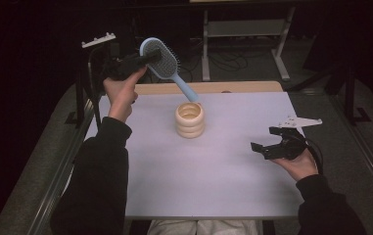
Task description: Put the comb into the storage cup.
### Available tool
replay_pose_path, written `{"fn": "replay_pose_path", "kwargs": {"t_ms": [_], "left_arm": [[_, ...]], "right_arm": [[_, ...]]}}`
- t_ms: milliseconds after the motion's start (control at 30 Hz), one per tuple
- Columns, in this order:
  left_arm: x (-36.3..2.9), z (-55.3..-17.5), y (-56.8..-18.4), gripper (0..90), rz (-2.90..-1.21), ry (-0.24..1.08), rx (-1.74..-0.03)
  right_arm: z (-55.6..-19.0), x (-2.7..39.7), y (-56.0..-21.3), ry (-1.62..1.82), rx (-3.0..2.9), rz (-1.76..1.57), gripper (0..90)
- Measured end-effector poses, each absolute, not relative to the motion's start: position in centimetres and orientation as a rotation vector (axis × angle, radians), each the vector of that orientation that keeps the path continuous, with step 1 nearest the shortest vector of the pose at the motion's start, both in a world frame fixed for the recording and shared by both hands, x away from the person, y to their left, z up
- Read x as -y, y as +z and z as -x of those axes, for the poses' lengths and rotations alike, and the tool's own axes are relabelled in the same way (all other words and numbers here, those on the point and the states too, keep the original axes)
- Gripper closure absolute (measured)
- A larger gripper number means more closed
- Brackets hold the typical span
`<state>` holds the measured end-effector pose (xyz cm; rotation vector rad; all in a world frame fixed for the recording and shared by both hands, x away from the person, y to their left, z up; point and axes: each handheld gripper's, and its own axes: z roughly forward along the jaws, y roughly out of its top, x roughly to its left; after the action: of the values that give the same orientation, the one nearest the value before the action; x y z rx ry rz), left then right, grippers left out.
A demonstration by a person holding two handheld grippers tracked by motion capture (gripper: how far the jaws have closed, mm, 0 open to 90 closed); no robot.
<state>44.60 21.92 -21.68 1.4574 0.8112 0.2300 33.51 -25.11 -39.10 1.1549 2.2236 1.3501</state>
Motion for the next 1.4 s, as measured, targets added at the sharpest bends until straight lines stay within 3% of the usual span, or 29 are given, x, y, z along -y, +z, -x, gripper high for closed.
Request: {"fn": "replay_pose_path", "kwargs": {"t_ms": [1400], "left_arm": [[-20.8, -46.0, -28.2, 54.5, -1.496, 0.286, -0.828]], "right_arm": [[-32.0, 26.3, -40.4, 1.319, -2.227, -1.122, 0.0]]}}
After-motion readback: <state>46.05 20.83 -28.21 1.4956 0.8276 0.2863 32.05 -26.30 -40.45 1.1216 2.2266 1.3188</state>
